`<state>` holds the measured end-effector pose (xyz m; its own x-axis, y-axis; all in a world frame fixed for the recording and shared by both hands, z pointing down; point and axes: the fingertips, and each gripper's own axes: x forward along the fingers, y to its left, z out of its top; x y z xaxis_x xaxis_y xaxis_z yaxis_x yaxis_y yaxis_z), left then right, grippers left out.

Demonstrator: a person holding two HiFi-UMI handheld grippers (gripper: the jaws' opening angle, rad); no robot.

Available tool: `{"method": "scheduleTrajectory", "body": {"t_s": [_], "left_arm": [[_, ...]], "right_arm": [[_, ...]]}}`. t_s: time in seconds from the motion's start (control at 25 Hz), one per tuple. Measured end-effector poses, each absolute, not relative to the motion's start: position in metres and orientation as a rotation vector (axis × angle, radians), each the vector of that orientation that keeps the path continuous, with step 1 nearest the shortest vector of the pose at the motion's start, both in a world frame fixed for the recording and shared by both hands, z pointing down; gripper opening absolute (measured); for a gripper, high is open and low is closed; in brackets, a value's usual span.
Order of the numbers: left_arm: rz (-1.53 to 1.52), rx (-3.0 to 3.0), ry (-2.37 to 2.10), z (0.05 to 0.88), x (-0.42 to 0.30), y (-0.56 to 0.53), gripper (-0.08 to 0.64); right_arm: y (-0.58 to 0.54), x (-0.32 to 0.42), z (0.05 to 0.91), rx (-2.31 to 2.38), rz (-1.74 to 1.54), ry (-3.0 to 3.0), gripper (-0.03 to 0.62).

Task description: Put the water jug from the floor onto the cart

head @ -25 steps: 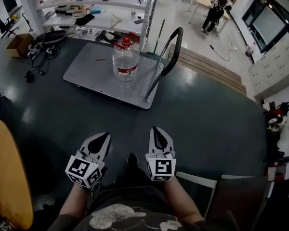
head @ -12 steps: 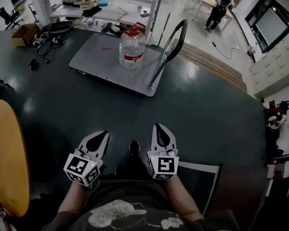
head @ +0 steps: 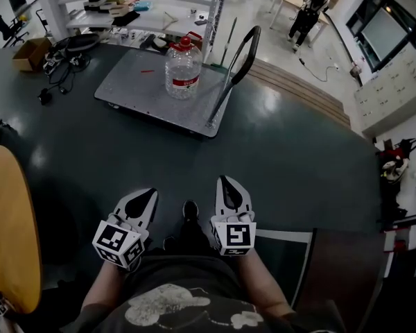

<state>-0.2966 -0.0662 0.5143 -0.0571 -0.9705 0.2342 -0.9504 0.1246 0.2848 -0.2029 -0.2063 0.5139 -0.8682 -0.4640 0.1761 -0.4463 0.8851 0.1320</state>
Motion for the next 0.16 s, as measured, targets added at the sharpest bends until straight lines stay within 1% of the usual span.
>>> {"method": "scheduleTrajectory", "body": {"t_s": [0.16], "left_arm": [[-0.059, 1.865, -2.034, 0.5184, -0.2922, -0.0692, 0.008]], "right_arm": [[-0.2092, -0.2005, 0.5173, 0.688, -0.118, -2.841, -0.011]]}}
